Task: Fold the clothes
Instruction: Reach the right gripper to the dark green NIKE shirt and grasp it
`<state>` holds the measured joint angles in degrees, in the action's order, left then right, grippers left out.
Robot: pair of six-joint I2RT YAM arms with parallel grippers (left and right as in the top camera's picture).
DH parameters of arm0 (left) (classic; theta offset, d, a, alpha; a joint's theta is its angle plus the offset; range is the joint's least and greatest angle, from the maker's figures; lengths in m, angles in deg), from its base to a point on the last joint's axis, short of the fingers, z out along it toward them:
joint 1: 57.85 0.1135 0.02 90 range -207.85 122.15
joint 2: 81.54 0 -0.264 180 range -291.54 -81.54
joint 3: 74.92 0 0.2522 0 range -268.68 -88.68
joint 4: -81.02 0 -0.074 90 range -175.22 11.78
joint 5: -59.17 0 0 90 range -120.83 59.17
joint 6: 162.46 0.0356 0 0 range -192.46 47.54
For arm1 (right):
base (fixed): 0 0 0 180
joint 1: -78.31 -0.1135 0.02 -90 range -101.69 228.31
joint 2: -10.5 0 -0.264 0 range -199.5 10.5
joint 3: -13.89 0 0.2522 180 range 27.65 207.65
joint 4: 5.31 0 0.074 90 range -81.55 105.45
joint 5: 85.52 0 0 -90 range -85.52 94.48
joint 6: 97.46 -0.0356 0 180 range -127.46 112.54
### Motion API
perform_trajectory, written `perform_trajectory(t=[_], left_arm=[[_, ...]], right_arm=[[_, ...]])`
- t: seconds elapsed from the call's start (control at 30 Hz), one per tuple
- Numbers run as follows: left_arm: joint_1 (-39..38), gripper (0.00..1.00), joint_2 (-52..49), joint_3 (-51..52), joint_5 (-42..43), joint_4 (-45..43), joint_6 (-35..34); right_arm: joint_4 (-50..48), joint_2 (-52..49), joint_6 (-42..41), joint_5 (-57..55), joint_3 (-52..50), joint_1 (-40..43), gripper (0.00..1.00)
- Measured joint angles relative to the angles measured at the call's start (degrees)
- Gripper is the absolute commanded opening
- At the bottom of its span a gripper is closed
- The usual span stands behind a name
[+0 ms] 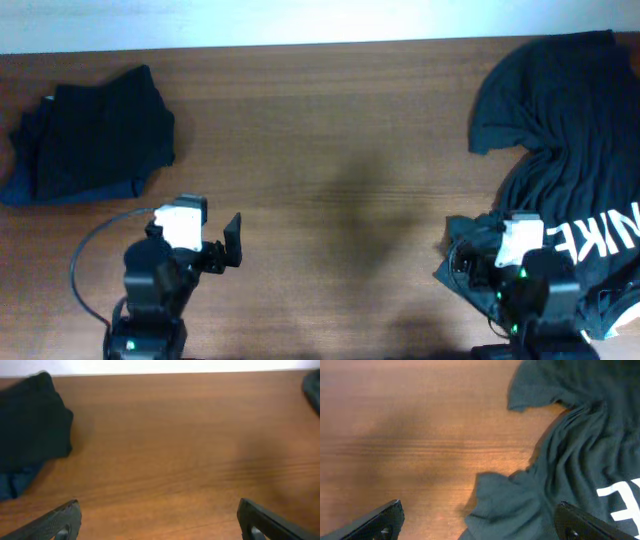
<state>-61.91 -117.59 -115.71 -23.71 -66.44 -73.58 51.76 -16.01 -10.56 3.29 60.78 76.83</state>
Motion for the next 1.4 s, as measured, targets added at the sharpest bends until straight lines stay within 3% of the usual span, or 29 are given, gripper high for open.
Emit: perform_trajectory(t=[0.2,0.33,0.5,0.77,0.8,0.9,0.93,0.97,1.13,1.23,1.33,1.4], left_arm=[[0.0,0.99,-4.7,-2.0,0.0,0.5,0.0],[0.0,0.99,-4.7,-2.0,0.3,0.5,0.0],[0.0,0.99,-4.7,-2.1,2.6,0.6,0.0],[0.0,0.99,-4.7,-2.1,3.0,0.5,0.0],[0.0,0.99,-4.7,-2.1,3.0,0.5,0.0],[0.0,0.99,-4.7,-2.1,3.0,0.5,0.0],[0.0,0.99,-4.7,-2.1,3.0,0.5,0.0],[0.0,0.99,-4.7,-2.1,3.0,0.5,0.0],[0.0,0.99,-4.7,-2.1,3.0,-1.3,0.0],[0.0,0.99,-4.8,-2.2,3.0,-1.6,0.0],[0.0,0.99,-4.8,-2.3,3.0,-1.5,0.0],[0.0,0.99,-4.8,-2.3,3.0,-1.5,0.0]], right_arm=[[-0.3,-10.3,-1.3,0.4,2.7,0.0,0.99],[4.0,-18.2,-15.5,-14.8,3.2,0.2,0.99],[0.0,-35.3,-22.6,-19.7,3.3,0.2,0.99],[-7.8,-55.2,-22.8,-10.0,3.4,0.2,0.99],[-8.7,-56.3,-22.6,-8.6,3.8,0.2,0.82],[-9.4,-58.8,-22.4,-5.8,5.3,0.3,0.16],[-9.4,-59.1,-22.4,-5.2,5.5,0.3,0.08],[-9.3,-59.1,-22.1,-5.1,5.5,0.3,0.04],[1.8,-58.1,-22.2,-5.1,12.4,1.1,0.04],[16.4,-56.1,-21.8,-4.9,34.0,7.4,0.04],[21.4,-55.0,-17.6,-4.2,48.8,10.9,0.04],[22.3,-54.2,-12.4,-0.9,53.1,11.0,0.04]])
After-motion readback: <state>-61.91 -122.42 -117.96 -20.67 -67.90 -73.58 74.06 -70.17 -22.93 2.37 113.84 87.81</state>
